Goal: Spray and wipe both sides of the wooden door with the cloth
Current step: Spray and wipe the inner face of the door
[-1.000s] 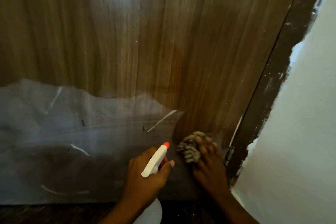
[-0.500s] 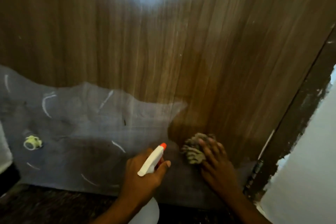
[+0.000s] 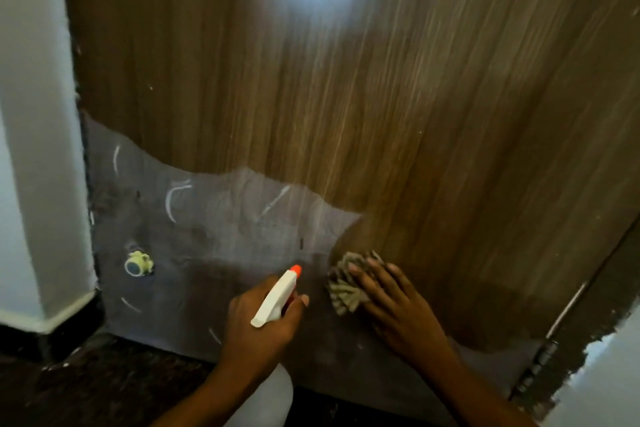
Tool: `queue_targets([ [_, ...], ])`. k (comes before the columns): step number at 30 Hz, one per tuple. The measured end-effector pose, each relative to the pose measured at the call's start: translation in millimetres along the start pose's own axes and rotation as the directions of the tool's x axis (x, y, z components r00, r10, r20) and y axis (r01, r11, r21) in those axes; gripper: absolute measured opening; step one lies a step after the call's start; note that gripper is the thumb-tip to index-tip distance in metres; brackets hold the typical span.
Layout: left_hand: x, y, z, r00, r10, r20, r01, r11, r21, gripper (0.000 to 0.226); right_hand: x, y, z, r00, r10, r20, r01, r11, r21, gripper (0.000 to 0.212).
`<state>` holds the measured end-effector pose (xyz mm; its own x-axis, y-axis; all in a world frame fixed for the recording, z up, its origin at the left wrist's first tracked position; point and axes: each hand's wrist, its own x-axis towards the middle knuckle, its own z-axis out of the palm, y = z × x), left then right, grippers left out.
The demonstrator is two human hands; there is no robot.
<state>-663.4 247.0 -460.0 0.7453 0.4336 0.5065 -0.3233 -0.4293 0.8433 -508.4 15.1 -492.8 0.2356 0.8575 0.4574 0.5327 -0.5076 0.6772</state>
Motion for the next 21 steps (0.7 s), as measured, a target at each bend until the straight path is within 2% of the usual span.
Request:
queue_targets([
  [2, 1, -8, -11, 1.0, 0.006, -0.007, -0.005, 1.0, 0.012, 0.021, -26, 15, -2, 0.999, 0.05, 0.02, -0.049, 0.998, -0.043, 0.047],
  [4, 5, -15, -23, 1.0, 0.02, -0.008, -0.02, 0.999, 0.031, 0.022, -25, 27, -11, 0.965, 0.26, -0.033, -0.261, 0.965, -0.036, 0.045],
  [6, 11, -22, -34, 0.999, 0.028, -0.025, -0.027, 0.999, 0.035, 0.025, 9, 28, -20, 0.858, 0.483, -0.173, -0.484, 0.874, 0.041, 0.047],
  [8, 18, -31, -42, 0.998, 0.035, -0.049, -0.031, 0.997, 0.067, 0.022, 69, 17, -32, 0.748, 0.605, -0.273, -0.591, 0.794, 0.143, 0.051],
  [9, 21, -33, -46, 0.998, 0.036, -0.054, -0.032, 0.996, 0.079, 0.017, 98, 8, -36, 0.757, 0.587, -0.287, -0.569, 0.808, 0.154, 0.052],
  [10, 25, -35, -50, 0.998, 0.034, -0.058, -0.03, 0.997, 0.076, 0.015, 120, -2, -37, 0.812, 0.509, -0.284, -0.494, 0.86, 0.13, 0.051],
  [12, 30, -39, -57, 0.998, 0.024, -0.065, -0.019, 0.998, 0.065, 0.018, 135, -29, -24, 0.95, 0.251, -0.186, -0.246, 0.968, 0.052, 0.05],
  [13, 32, -40, -61, 0.998, 0.017, -0.064, -0.013, 0.998, 0.061, 0.02, 127, -44, -15, 0.99, 0.103, -0.092, -0.101, 0.995, 0.017, 0.051],
  [15, 35, -41, -71, 0.998, 0.019, -0.065, -0.015, 0.998, 0.06, 0.025, 91, -60, 0, 0.99, -0.12, 0.074, 0.123, 0.992, -0.03, 0.051],
  [16, 37, -43, -75, 0.997, 0.027, -0.075, -0.022, 0.998, 0.066, 0.024, 72, -57, 3, 0.98, -0.166, 0.109, 0.172, 0.984, -0.049, 0.051],
  [18, 42, -46, -85, 0.996, 0.024, -0.088, -0.017, 0.996, 0.082, 0.015, 49, -38, 0, 0.986, -0.142, 0.091, 0.149, 0.985, -0.082, 0.054],
  [19, 45, -46, -89, 0.996, 0.014, -0.088, -0.006, 0.996, 0.087, 0.017, 47, -27, -8, 0.995, -0.076, 0.064, 0.081, 0.993, -0.087, 0.056],
  [21, 54, -45, -100, 0.996, -0.005, -0.085, 0.013, 0.996, 0.09, 0.021, 70, -12, -26, 0.989, 0.144, -0.041, -0.147, 0.986, -0.072, 0.055],
])
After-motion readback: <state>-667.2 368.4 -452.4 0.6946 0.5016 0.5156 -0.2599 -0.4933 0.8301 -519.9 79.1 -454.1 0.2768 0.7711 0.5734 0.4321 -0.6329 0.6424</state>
